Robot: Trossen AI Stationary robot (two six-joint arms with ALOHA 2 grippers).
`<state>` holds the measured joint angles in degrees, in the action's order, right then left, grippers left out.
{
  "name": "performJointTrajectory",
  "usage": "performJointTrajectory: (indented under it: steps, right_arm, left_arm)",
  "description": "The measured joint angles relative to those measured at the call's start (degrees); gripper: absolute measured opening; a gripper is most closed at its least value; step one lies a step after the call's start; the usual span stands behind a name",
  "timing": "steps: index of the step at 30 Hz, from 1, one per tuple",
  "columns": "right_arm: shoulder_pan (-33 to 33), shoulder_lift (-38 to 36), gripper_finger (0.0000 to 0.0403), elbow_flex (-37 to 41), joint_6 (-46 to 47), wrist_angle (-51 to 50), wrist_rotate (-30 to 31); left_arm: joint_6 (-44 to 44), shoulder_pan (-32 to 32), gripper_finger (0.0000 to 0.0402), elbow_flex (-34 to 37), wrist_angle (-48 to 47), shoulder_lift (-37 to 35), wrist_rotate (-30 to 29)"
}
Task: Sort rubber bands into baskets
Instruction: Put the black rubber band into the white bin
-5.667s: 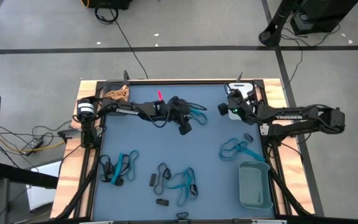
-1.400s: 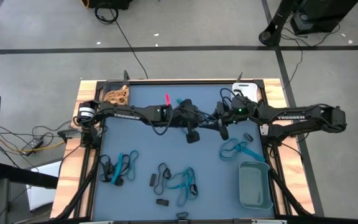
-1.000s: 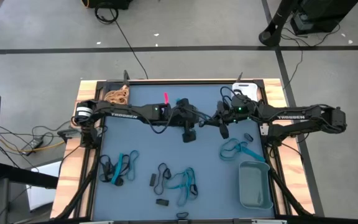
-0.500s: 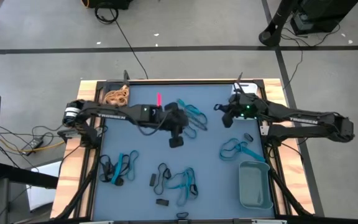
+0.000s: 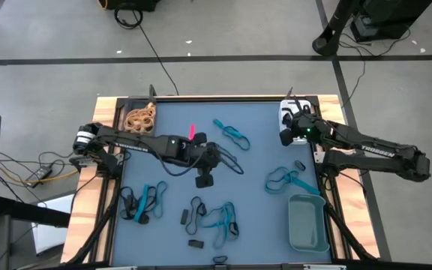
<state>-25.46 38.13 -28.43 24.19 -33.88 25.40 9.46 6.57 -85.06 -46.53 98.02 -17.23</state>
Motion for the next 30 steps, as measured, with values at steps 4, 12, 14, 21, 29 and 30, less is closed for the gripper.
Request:
performJointTrajectory:
  steps: [4,12,14,21,29,30]
  right_arm:
    - [-1.9,0.5,0.0003,-1.8,2.3,-5.9,0.7]
    - [-4.6,2.8,0.0005,-2.4,7.5,-10.1,1.8]
    - [-5.4,4.1,0.0013,-2.4,8.0,-10.4,1.8]
    - [-6.8,9.1,0.0089,-2.4,9.8,-10.8,1.1]
    - [-9.2,11.9,0.019,-2.6,10.2,-11.1,-0.7]
    - [-9.6,11.9,0.0197,-3.0,10.1,-11.7,-1.6]
  left_arm:
    - [0.7,0.0,0.0074,3.1,0.8,-0.2,-0.1]
    - [3.0,-0.1,0.0074,11.4,6.1,-0.3,-0.1]
    - [4.2,-0.1,0.0074,13.4,6.2,-0.3,0.1]
    - [4.4,-0.6,0.0074,18.6,11.0,-0.3,0.4]
    - [-3.3,-5.5,0.0074,19.7,19.7,-0.3,0.4]
    - [-4.3,-6.2,0.0074,19.7,21.0,-0.3,0.4]
